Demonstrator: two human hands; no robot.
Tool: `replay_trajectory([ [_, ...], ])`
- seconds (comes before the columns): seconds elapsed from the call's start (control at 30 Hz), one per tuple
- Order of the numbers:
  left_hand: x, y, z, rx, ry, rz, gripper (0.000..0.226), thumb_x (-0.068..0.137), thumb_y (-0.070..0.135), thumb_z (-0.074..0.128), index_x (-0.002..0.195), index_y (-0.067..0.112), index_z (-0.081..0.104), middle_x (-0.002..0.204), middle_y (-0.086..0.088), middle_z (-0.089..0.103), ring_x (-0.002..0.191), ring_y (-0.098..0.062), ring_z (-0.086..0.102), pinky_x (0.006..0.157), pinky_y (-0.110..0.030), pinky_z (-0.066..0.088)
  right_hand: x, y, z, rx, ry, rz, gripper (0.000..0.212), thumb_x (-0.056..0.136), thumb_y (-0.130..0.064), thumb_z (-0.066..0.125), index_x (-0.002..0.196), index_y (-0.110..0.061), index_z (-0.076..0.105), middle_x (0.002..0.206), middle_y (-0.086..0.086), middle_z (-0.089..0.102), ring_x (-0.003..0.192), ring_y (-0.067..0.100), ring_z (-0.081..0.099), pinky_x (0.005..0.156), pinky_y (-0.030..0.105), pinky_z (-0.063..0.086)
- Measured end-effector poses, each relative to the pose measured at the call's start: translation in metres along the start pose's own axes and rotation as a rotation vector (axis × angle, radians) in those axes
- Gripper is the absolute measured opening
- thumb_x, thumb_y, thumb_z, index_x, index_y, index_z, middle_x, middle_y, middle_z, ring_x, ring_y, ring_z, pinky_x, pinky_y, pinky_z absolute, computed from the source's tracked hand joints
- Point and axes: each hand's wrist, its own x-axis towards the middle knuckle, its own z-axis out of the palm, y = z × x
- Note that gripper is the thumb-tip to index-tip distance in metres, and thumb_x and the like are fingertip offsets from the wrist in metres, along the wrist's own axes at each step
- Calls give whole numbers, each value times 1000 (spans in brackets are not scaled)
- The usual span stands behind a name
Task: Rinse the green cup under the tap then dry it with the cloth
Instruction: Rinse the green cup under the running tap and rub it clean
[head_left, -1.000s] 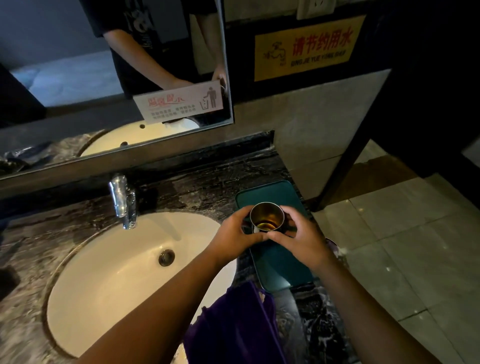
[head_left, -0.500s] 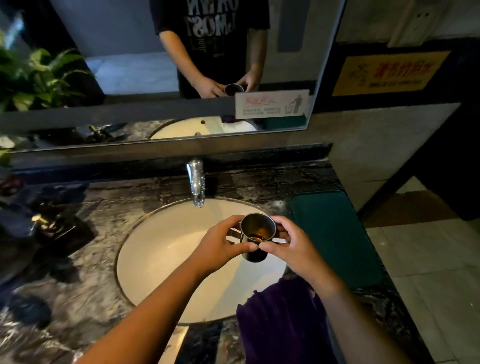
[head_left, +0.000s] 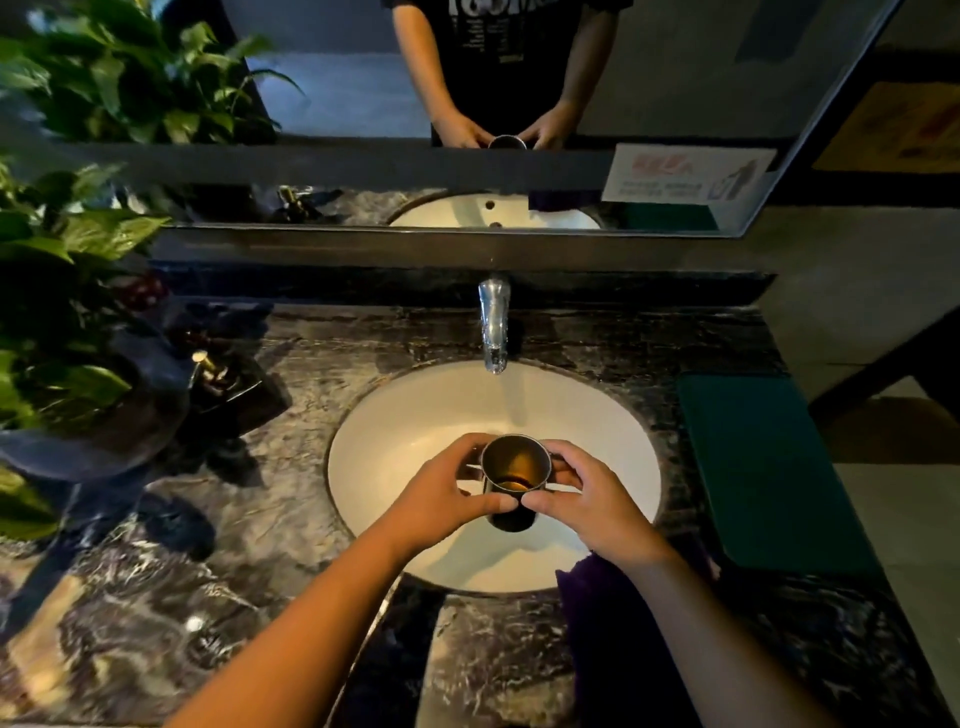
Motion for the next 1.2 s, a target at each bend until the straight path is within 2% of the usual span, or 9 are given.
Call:
replay_trajectory([
  [0.13,-8,-16,-5,-32,-22,-9,71,73,43,87,138,39,56,128,17,67,116,-9,63,94,-41,59,0,-2,14,-36,-35,65,56,84,-25,83,132,-36,59,128,-13,67,124,9,59,109,36,49],
  [0.27,-10,-28,-5,-69,-31,-35,74,72,47,85,139,41,55,130,17,65,117,-11,61,94,-43,58,2,3,20,-31,-52,91,62,82,-28,84,138,-37,57,133,-10,66,129,12,59,109,41,51],
  [0.43,3,-31,-7,-107,-21,-40,65,73,42,86,132,42,59,127,19,66,117,-11,60,96,-41,57,12,-1,17,-40,-63,88,62,82,-36,80,138,-40,55,133,-11,65,128,9,58,104,31,50],
  [0.57,19,-36,-8,-134,-17,-55,65,74,35,88,130,42,58,125,24,65,117,-7,60,97,-36,56,30,-7,11,-63,-94,139,64,78,-40,79,137,-45,54,136,-11,62,129,10,56,109,41,49],
  [0.7,40,-41,-11,-160,11,-66,61,74,30,90,126,39,59,122,24,65,117,-7,61,94,-30,57,54,-15,5,-67,-120,165,64,78,-37,78,137,-44,55,138,-11,61,131,11,55,110,43,49],
  [0.9,77,-53,-21,-139,39,-98,61,76,36,87,129,40,58,126,24,65,120,-6,59,104,-30,49,95,-17,6,12,-130,212,52,74,-32,78,123,-38,64,125,-7,69,118,14,65,108,45,51],
  [1.03,99,-62,-23,-169,34,-120,59,79,32,86,131,40,60,125,26,66,119,1,58,102,-28,46,124,-13,7,92,-117,250,49,68,-28,76,116,-33,67,118,-3,74,112,18,70,106,45,53],
  [1.13,112,-69,-22,-171,29,-149,56,78,31,86,128,40,61,122,28,67,116,3,58,100,-29,47,137,-4,8,124,-121,259,49,65,-26,77,114,-27,68,114,2,77,110,21,72,101,40,56],
  [1.2,120,-73,-21,-164,19,-162,57,75,32,87,126,41,63,121,25,68,117,-1,59,103,-36,49,143,0,6,103,-128,265,44,73,-16,77,115,-26,67,114,2,77,109,22,72,97,35,57],
])
